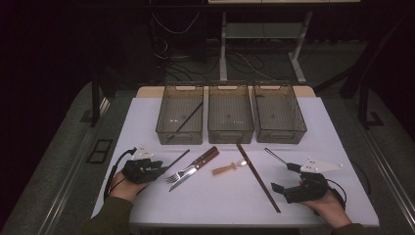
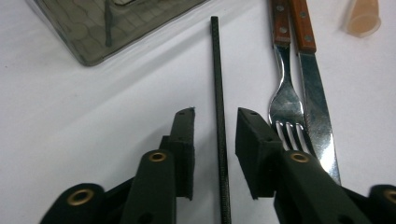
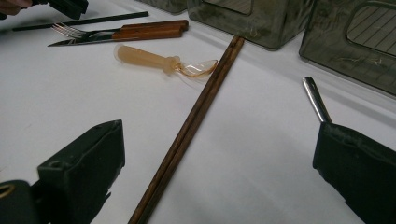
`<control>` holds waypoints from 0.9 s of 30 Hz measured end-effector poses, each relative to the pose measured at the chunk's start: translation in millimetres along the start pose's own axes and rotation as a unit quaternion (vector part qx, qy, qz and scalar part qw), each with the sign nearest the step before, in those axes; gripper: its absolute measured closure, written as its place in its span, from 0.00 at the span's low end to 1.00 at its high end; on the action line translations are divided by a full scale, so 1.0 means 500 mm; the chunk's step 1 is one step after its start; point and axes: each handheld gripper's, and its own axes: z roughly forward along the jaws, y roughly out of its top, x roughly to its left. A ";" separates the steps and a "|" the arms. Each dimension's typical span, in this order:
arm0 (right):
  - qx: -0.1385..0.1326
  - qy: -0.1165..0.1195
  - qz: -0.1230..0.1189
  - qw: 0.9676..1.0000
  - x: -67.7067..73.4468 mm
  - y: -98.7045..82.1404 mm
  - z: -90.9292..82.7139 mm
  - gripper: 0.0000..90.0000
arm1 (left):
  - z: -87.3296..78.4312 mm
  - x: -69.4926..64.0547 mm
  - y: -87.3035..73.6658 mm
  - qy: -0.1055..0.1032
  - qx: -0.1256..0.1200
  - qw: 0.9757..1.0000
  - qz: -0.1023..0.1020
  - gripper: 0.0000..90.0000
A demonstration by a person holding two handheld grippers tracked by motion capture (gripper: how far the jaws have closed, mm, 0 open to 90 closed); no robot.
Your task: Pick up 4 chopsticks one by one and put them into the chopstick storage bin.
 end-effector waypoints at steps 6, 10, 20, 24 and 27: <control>-0.001 0.001 0.000 1.000 0.000 0.000 0.000 0.03 | 0.005 0.001 -0.003 -0.004 0.004 1.000 -0.003 0.81; -0.001 0.001 -0.001 1.000 0.000 0.000 0.000 0.03 | 0.007 0.001 -0.004 -0.004 0.007 1.000 -0.001 0.84; -0.002 0.000 -0.001 1.000 0.000 0.000 0.000 0.03 | 0.014 -0.003 -0.005 -0.005 0.016 1.000 0.007 0.89; 0.000 0.000 0.000 1.000 0.001 0.000 0.000 0.03 | 0.014 -0.007 -0.004 0.001 0.019 1.000 0.014 0.90; 0.000 0.000 -0.001 1.000 0.001 0.000 0.000 0.03 | 0.016 -0.010 -0.004 0.003 0.020 1.000 0.017 0.93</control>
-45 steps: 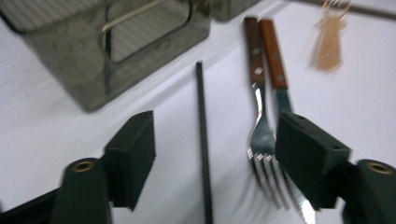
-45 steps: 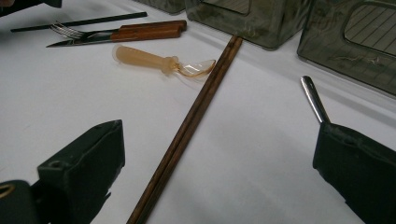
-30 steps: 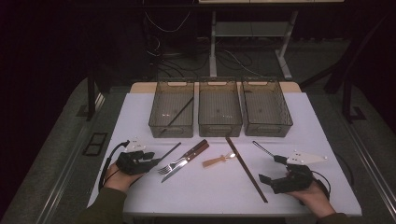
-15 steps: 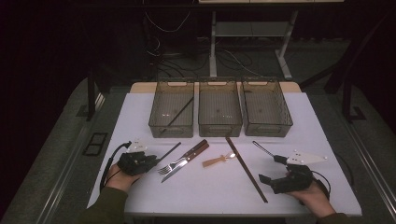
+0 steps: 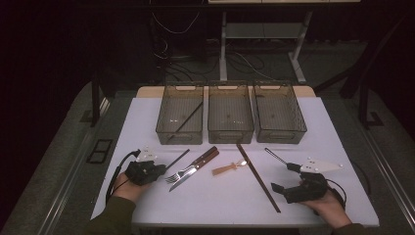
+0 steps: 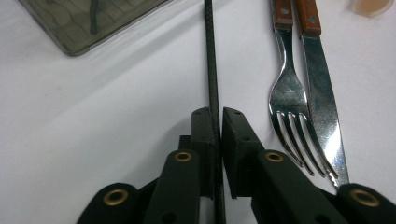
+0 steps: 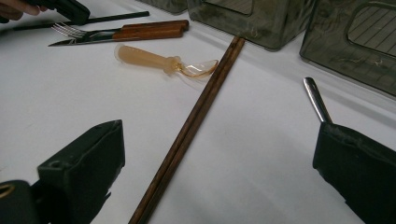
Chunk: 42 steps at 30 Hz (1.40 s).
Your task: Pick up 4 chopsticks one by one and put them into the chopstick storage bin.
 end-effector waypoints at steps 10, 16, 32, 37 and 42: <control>0.000 0.000 -0.001 1.000 0.000 0.000 0.000 0.03 | 0.000 -0.003 0.003 0.005 0.002 1.000 -0.009 0.95; -0.002 0.000 -0.001 1.000 0.000 0.000 -0.001 0.03 | -0.002 -0.004 0.007 0.005 0.009 1.000 -0.004 0.95; -0.003 0.001 -0.001 1.000 0.000 0.000 -0.001 0.03 | -0.025 -0.001 0.017 -0.013 -0.004 1.000 -0.007 0.95; -0.002 0.001 0.000 1.000 0.000 0.001 -0.001 0.03 | -0.034 -0.001 0.021 -0.023 -0.007 1.000 -0.002 0.95; -0.002 0.001 -0.001 1.000 0.000 0.001 0.000 0.03 | -0.042 -0.002 0.027 -0.026 -0.011 1.000 -0.001 0.95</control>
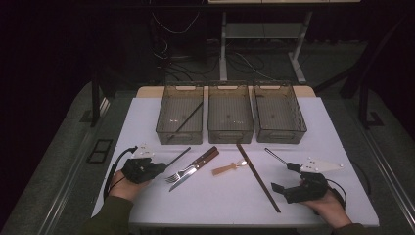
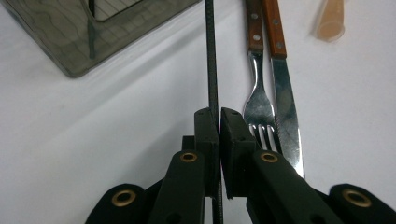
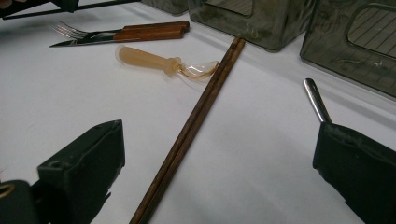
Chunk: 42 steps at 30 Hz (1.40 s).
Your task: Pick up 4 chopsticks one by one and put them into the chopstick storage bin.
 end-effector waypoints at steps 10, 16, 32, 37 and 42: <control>0.000 0.000 0.000 1.000 0.000 0.000 0.000 0.03 | -0.010 -0.011 0.017 -0.021 -0.015 1.000 0.000 0.95; 0.003 0.000 0.000 1.000 0.001 0.000 0.002 0.03 | -0.016 -0.016 0.030 -0.026 -0.023 0.999 0.002 0.95; 0.003 -0.002 0.002 1.000 -0.001 -0.001 0.004 0.03 | -0.029 -0.005 0.076 -0.031 -0.072 0.997 -0.015 0.95; 0.003 -0.002 0.002 1.000 -0.001 -0.001 0.003 0.03 | -0.027 0.003 0.092 -0.029 -0.081 0.996 -0.018 0.95; 0.002 -0.001 0.003 1.000 -0.002 -0.001 0.002 0.03 | -0.024 0.011 0.109 -0.026 -0.091 0.995 -0.023 0.95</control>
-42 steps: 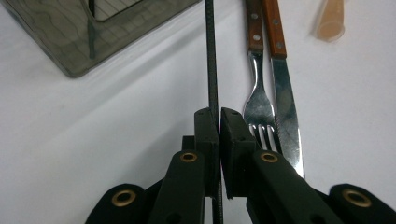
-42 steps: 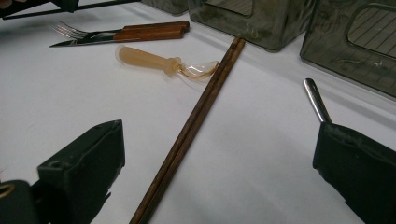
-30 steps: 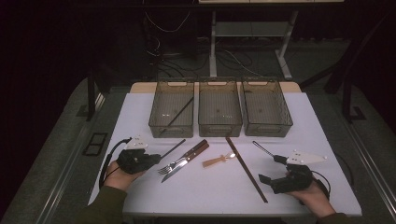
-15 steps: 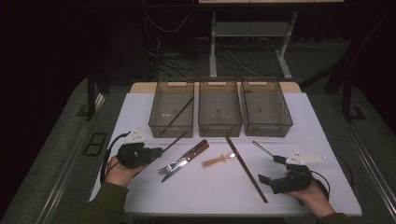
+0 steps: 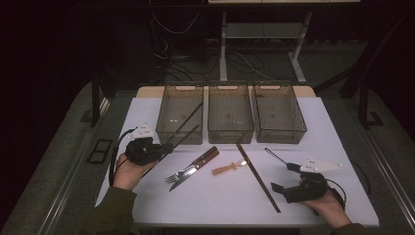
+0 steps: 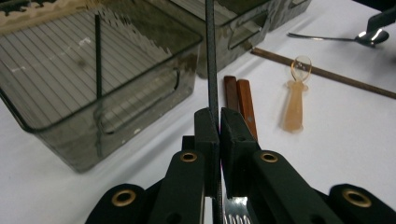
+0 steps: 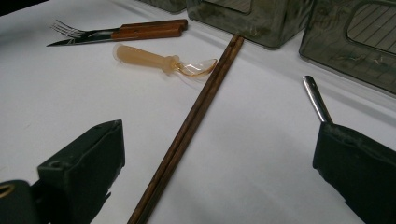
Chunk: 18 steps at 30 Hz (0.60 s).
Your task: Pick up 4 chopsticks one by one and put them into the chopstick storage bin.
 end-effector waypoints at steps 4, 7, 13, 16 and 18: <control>-0.001 0.000 0.001 1.000 0.001 0.001 -0.001 0.03 | 0.007 0.004 0.012 0.001 -0.006 1.000 -0.001 0.95; -0.001 0.000 -0.002 1.000 0.001 0.000 0.000 0.03 | 0.013 0.008 0.022 0.003 -0.009 1.000 0.000 0.95; -0.002 0.001 -0.001 1.000 0.000 0.000 -0.002 0.03 | 0.022 0.019 0.049 0.011 -0.014 1.000 -0.002 0.95; -0.004 0.000 0.000 1.000 0.001 0.000 -0.003 0.03 | 0.025 0.028 0.063 0.014 -0.018 1.000 -0.006 0.95; -0.003 0.001 0.000 1.000 0.001 0.001 -0.002 0.03 | 0.028 0.033 0.074 0.018 -0.021 1.000 -0.007 0.95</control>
